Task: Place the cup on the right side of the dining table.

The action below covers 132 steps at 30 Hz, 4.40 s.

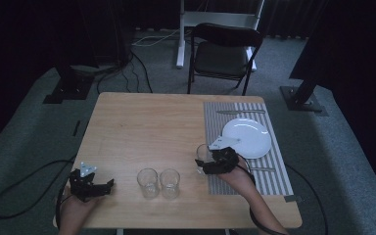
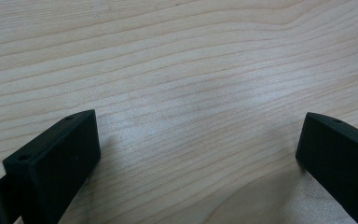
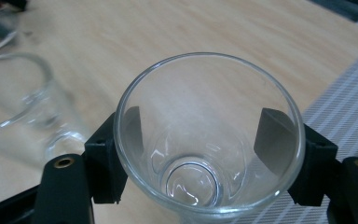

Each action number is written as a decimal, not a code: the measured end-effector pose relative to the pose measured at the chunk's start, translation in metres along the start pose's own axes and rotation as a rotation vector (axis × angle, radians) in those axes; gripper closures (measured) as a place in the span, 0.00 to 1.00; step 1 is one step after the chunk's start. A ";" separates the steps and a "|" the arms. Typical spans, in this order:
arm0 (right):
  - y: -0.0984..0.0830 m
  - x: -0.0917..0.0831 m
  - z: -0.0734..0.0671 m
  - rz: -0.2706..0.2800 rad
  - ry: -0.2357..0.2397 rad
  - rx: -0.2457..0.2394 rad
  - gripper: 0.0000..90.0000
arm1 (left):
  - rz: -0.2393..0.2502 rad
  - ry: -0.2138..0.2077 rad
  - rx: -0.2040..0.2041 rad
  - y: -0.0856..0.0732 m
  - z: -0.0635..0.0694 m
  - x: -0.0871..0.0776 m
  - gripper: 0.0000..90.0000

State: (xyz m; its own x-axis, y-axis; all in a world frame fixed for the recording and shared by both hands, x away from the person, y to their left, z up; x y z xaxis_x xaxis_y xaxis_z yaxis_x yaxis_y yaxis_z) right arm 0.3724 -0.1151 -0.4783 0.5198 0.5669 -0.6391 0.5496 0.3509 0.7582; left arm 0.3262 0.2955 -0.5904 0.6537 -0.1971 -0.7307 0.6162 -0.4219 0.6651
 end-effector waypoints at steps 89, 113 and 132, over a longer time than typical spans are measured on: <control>0.071 0.102 0.172 -0.096 -0.322 0.361 0.17 | -0.003 0.004 -0.004 -0.001 0.000 -0.001 0.00; 0.032 0.050 0.173 -0.019 -0.304 0.392 0.15 | -0.004 0.004 -0.003 -0.001 0.000 -0.001 0.00; -0.014 0.019 0.161 0.025 -0.281 0.396 0.14 | -0.003 0.006 -0.006 -0.001 0.000 -0.001 0.00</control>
State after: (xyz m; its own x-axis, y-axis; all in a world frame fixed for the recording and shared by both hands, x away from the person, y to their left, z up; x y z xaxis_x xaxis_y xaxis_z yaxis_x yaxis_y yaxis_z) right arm 0.4799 -0.2297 -0.5220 0.6625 0.3289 -0.6730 0.7131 -0.0021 0.7010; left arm 0.3254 0.2963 -0.5903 0.6543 -0.1904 -0.7319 0.6210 -0.4171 0.6637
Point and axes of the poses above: each handheld gripper's, and its own axes: x roughly forward along the jaws, y roughly out of its top, z roughly to its right, the point moved 6 cm from there along x, roughly forward along the jaws, and after that the axes turned 12 degrees about x, right-handed, at the moved point
